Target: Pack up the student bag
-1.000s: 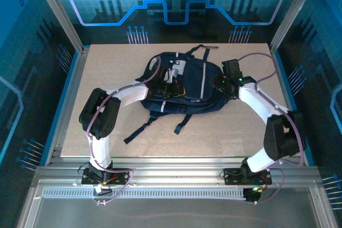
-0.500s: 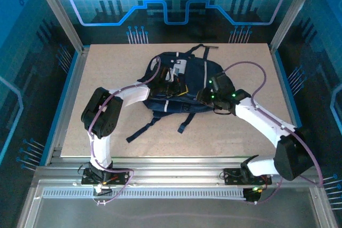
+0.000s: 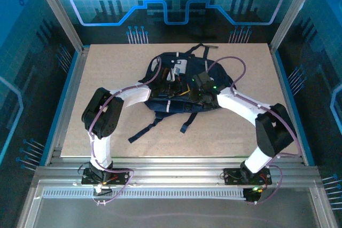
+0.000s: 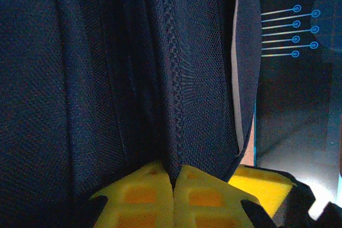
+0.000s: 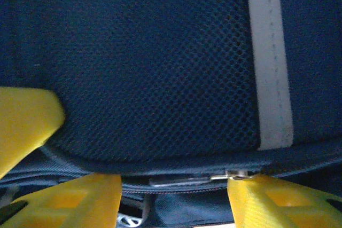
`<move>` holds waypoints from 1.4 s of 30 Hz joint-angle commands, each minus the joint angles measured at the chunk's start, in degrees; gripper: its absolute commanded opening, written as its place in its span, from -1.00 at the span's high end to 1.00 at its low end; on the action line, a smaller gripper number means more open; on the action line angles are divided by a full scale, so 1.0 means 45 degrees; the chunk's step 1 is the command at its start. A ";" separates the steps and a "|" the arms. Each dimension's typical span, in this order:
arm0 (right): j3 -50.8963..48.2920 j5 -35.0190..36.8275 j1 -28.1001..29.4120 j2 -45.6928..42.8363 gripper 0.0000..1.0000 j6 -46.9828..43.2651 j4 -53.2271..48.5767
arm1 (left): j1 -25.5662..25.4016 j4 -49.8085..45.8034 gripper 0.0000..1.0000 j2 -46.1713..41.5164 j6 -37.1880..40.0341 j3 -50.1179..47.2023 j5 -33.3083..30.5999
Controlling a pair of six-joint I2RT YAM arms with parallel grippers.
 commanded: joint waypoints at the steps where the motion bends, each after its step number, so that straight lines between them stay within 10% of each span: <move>1: 0.0824 0.2357 0.0181 0.0755 -0.11 0.0190 -0.1331 | -0.0200 0.0926 1.00 -0.0849 -0.0004 -0.0124 0.0394; 19: -0.0355 0.2997 -0.0414 -0.0519 0.49 -0.0432 -0.1080 | -0.0094 0.0719 1.00 -0.0823 0.0211 -0.0095 0.0151; 24: -0.0798 0.1491 -0.1182 -0.0858 0.99 -0.1344 -0.0343 | 0.0005 0.0673 1.00 -0.0999 0.0319 -0.0249 -0.0030; 35: -0.1157 -0.3736 -0.3926 -0.2246 1.00 -0.7354 -0.2130 | 0.1333 -0.1836 1.00 0.0249 0.3148 0.0982 -0.0556; 42: -0.0808 -0.6765 -0.2104 -0.1539 1.00 -0.8207 -0.2282 | 0.1558 -0.3724 1.00 0.1987 0.4330 0.4287 -0.1044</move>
